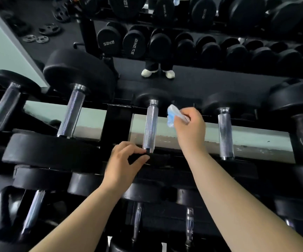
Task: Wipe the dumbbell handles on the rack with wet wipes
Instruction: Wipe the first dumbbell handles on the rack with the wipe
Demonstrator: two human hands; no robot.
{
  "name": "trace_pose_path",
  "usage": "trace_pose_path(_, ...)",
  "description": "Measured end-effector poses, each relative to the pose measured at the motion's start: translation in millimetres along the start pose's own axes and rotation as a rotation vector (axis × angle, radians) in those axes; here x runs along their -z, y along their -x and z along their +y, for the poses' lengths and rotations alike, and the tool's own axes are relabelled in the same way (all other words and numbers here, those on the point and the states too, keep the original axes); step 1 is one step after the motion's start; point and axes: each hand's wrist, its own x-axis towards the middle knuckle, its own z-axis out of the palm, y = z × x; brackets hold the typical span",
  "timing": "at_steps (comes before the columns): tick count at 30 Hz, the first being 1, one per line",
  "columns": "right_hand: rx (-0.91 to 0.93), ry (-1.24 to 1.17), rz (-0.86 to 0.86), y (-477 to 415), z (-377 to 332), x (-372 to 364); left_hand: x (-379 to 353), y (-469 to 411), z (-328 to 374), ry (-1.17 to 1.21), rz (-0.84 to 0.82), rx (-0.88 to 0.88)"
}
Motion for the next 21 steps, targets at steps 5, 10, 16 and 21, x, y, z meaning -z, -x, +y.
trace_pose_path(5,0.254,0.354,-0.208,-21.1,11.5,-43.9,-0.2,-5.5,-10.5,0.063,-0.03,-0.041)
trace_pose_path(10,0.141,0.264,-0.286,-18.3,22.3,-44.9,-3.2,-8.0,-22.6,0.18,-0.067,-0.055)
trace_pose_path(16,0.06,0.142,-0.241,-27.7,22.8,-33.5,-3.4,-11.4,-24.2,0.185,-0.095,-0.088)
trace_pose_path(21,-0.138,0.014,-0.137,-34.1,34.3,-30.7,-7.1,-9.0,-17.2,0.084,-0.097,-0.143)
